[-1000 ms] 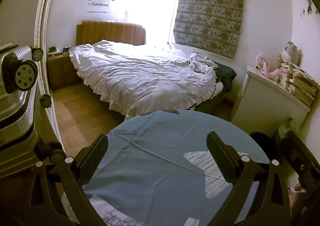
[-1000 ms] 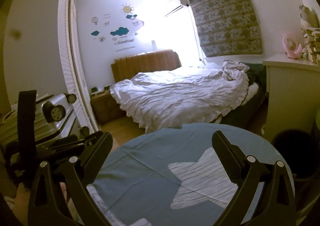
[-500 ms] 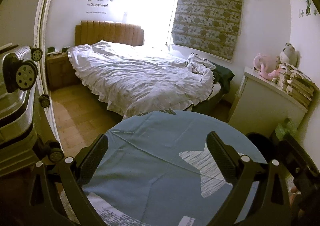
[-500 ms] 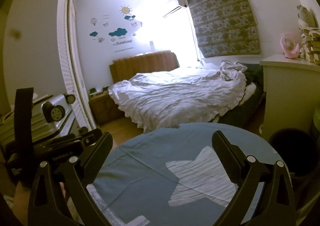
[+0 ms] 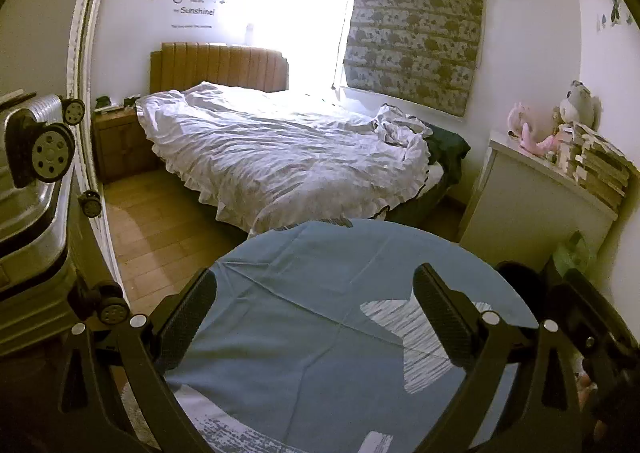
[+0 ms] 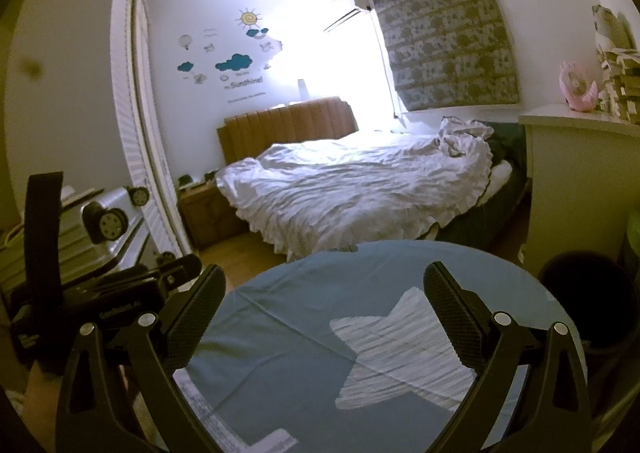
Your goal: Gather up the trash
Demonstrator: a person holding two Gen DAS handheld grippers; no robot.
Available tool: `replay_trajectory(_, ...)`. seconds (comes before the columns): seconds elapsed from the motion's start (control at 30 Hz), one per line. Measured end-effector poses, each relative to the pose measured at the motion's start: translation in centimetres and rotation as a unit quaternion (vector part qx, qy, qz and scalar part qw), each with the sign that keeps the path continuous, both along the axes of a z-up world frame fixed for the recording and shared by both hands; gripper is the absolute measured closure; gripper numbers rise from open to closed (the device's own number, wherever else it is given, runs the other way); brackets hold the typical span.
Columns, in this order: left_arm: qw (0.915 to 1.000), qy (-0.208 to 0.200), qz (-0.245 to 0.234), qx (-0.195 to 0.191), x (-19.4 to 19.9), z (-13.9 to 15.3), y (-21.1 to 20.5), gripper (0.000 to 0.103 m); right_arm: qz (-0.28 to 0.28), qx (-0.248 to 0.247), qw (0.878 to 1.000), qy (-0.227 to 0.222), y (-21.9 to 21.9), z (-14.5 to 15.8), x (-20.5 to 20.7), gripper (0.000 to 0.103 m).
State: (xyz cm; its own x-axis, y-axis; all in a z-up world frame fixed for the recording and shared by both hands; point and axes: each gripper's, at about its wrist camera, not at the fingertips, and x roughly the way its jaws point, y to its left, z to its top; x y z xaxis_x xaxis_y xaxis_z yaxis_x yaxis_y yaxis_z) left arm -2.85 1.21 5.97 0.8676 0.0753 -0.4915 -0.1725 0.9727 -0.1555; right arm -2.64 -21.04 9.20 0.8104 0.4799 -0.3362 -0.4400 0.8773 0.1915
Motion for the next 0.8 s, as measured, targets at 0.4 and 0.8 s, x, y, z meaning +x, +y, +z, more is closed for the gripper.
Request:
replay_trajectory(0.4, 1.0, 0.002, -0.003, 0.005, 0.4, -0.1, 0.1, 0.005, -0.007, -0.003, 1.0, 0.008, 0.4, -0.9, 0.2, 0.005)
replay_trajectory(0.8, 0.9998, -0.011, -0.005, 0.013, 0.6, -0.2, 0.5, 0.005, -0.011, -0.011, 1.0, 0.016, 1.1, -1.9, 0.5, 0.005)
